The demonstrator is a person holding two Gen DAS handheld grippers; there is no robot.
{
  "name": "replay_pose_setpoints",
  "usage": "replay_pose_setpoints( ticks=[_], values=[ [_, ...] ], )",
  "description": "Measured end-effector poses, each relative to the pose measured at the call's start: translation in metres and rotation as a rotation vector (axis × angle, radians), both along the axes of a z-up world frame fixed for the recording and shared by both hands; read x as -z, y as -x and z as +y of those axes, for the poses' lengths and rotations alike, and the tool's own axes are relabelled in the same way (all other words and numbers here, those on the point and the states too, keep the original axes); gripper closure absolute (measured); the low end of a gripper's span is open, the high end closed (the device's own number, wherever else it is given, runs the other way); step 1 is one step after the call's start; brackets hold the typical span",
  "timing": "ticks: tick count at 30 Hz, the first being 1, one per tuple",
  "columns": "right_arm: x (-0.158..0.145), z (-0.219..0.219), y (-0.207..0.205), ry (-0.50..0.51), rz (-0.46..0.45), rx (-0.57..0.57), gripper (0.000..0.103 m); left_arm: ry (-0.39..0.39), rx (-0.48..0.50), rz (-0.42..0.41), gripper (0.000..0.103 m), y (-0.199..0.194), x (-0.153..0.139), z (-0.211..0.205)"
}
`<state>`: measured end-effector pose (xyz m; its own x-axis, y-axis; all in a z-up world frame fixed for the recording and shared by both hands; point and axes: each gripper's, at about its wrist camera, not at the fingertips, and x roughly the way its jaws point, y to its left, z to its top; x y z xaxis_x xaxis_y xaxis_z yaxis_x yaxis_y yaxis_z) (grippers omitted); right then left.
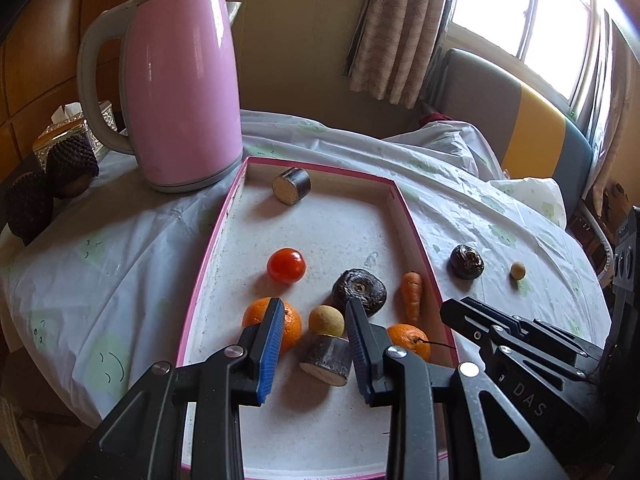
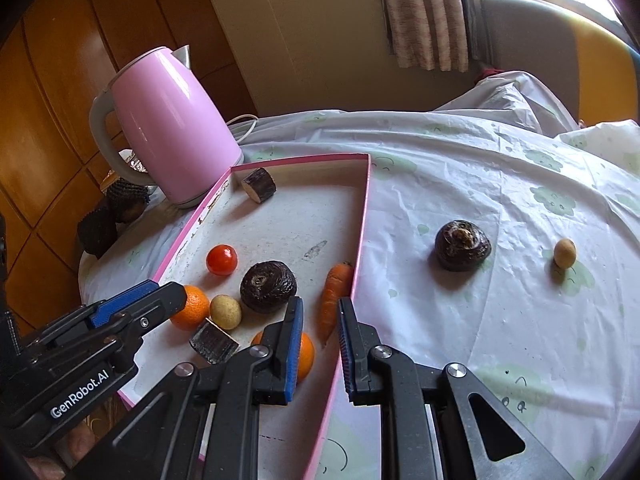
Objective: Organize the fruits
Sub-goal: 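Place the yellow fruit in the tray with the left tool while the right tool places the carrot there, then withdraw both open tools from the tray toward the remaining produce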
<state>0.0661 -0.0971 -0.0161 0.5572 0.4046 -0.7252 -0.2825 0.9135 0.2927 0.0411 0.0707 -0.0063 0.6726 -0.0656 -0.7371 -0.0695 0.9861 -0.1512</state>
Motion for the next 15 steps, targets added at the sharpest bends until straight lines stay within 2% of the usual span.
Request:
replay_pose_setpoints(
  ticks=[15],
  values=[
    [0.0,-0.031,0.009,-0.022,0.0,0.09,0.085,-0.026,0.063,-0.008,0.071,0.006,-0.002,-0.026]
  ],
)
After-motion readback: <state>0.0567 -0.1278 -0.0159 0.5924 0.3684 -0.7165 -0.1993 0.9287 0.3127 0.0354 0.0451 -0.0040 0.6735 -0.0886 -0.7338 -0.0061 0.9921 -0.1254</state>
